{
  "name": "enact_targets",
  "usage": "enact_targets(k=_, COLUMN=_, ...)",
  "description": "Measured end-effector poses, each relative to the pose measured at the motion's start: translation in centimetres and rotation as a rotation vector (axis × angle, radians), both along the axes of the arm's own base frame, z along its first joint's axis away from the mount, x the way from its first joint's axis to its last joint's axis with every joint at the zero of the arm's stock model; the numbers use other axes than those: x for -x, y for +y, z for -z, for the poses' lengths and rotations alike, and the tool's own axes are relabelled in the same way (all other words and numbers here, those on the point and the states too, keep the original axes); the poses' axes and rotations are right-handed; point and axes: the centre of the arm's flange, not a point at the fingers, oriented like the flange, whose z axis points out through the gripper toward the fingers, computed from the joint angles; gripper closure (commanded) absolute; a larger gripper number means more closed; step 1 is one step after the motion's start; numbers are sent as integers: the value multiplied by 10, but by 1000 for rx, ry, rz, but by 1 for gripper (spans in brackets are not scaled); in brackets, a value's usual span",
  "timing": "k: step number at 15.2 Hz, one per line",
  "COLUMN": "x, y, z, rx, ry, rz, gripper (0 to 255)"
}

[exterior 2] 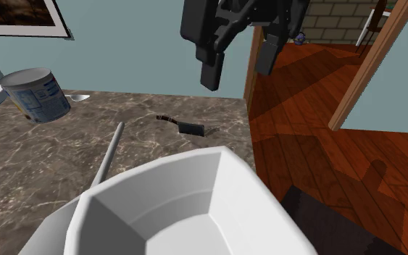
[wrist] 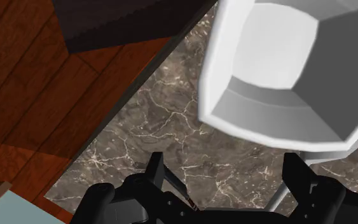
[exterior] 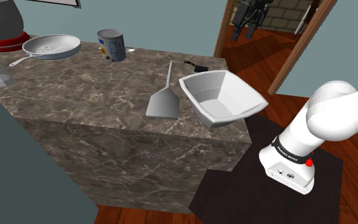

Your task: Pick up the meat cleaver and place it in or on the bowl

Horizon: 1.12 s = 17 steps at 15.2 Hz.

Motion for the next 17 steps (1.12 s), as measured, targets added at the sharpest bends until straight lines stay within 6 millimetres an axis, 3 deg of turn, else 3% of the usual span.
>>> enact_targets(k=2, x=-4, y=-2, z=5, rx=4, ry=-1, rz=-16, gripper=0)
enact_targets(k=7, x=-44, y=-17, z=44, rx=38, ry=-15, rz=-174, gripper=0)
enact_targets(k=17, x=-145, y=-31, z=127, rx=115, ry=-49, rz=-532, gripper=0)
